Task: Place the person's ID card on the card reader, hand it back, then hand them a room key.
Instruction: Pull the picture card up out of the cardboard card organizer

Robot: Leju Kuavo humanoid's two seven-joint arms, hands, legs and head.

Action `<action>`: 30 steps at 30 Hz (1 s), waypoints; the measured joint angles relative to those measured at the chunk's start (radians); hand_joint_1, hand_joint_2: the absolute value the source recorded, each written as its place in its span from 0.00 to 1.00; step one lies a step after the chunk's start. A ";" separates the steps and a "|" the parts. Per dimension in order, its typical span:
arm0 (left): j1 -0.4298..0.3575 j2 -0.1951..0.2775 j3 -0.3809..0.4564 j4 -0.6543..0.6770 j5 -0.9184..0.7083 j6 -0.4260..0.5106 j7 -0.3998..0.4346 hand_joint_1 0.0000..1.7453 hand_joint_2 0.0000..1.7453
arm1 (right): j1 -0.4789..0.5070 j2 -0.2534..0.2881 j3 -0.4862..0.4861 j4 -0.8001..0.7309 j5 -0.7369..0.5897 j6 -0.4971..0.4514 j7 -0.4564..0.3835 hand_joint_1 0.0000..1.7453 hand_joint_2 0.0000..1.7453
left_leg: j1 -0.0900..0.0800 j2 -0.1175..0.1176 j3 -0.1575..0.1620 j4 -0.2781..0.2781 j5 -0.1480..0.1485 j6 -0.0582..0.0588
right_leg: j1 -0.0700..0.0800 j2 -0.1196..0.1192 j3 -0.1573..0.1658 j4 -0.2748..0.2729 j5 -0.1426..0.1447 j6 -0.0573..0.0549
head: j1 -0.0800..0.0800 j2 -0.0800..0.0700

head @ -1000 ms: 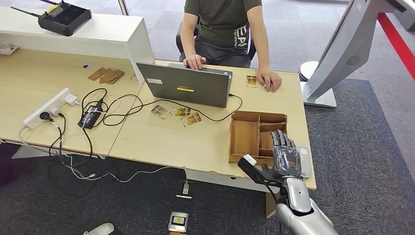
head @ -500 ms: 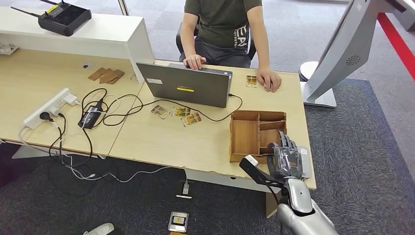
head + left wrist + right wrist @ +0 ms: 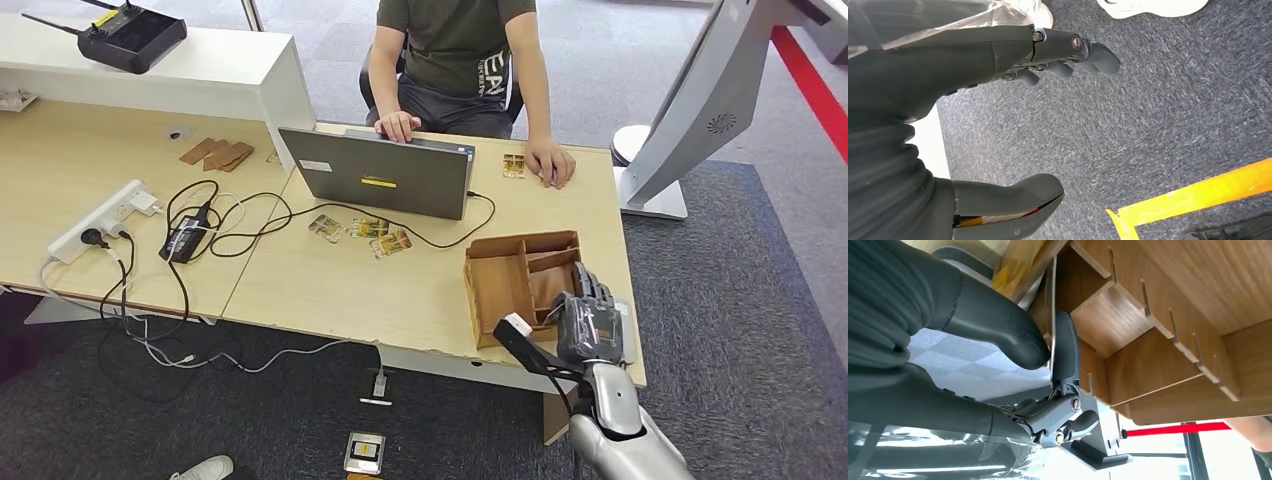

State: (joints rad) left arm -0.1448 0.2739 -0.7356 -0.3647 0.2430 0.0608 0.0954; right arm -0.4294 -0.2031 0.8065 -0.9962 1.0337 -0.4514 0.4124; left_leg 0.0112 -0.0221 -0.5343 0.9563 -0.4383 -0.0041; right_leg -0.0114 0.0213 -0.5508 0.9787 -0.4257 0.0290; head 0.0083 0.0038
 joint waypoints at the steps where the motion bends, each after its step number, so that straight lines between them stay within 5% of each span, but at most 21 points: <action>1: -0.001 -0.001 -0.001 0.000 0.000 -0.001 0.000 0.00 1.00 | 0.000 0.000 -0.002 -0.003 0.001 -0.003 0.001 0.99 1.00 | 0.000 0.000 0.000 0.000 0.000 0.000 | 0.000 0.000 0.000 0.000 0.000 0.000 | 0.000 0.000; 16: -0.014 -0.005 -0.018 0.002 -0.028 -0.013 -0.003 0.00 1.00 | -0.048 0.007 -0.007 -0.090 0.043 0.010 -0.005 1.00 1.00 | 0.000 0.000 0.000 0.000 0.000 0.000 | 0.000 0.000 0.000 0.000 0.000 0.000 | 0.000 0.000; 30: -0.077 -0.015 -0.049 0.002 -0.114 -0.080 0.033 0.00 1.00 | -0.217 0.078 0.014 -0.026 0.012 0.109 -0.049 1.00 1.00 | 0.000 0.000 0.000 0.000 0.002 -0.001 | 0.000 0.000 0.000 0.001 0.001 0.000 | 0.000 0.000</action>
State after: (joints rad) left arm -0.2223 0.2588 -0.7841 -0.3628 0.1295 -0.0192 0.1283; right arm -0.6462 -0.1254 0.8204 -1.0225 1.0456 -0.3426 0.3634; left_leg 0.0114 -0.0225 -0.5343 0.9564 -0.4368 -0.0047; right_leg -0.0114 0.0214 -0.5508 0.9795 -0.4246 0.0287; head 0.0084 0.0038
